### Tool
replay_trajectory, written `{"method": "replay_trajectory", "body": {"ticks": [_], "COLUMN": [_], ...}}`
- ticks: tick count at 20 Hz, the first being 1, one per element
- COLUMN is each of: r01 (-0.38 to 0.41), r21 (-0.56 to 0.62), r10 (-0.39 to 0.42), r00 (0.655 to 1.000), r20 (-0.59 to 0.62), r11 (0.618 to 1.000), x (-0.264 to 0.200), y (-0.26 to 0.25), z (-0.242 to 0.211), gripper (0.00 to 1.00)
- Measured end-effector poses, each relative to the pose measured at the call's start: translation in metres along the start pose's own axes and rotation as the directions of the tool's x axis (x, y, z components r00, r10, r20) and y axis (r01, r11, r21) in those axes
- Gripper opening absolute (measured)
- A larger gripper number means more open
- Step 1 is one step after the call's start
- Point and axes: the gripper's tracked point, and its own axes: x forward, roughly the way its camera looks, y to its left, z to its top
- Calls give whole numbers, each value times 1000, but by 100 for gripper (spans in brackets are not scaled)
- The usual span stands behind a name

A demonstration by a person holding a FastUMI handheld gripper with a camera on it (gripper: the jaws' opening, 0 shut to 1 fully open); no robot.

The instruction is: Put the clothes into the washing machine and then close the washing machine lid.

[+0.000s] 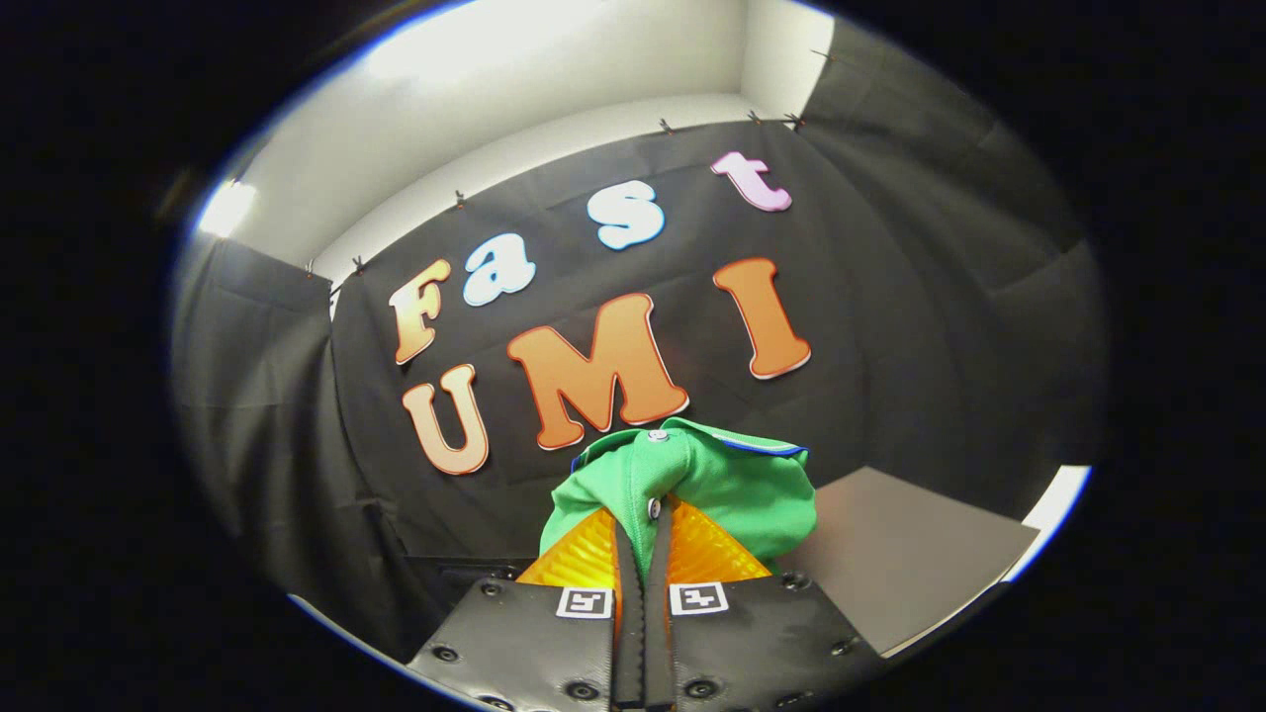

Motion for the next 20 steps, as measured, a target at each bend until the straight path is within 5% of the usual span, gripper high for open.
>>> {"method": "replay_trajectory", "body": {"ticks": [5,10,20], "r01": [-13,-61,-245], "r21": [-56,-112,-64], "r10": [16,69,237], "r00": [998,995,964], "r20": [54,69,-120], "r11": [998,992,967], "x": [-14,-9,54], "y": [31,114,280], "z": [22,25,-89], "gripper": [8,8,8]}}
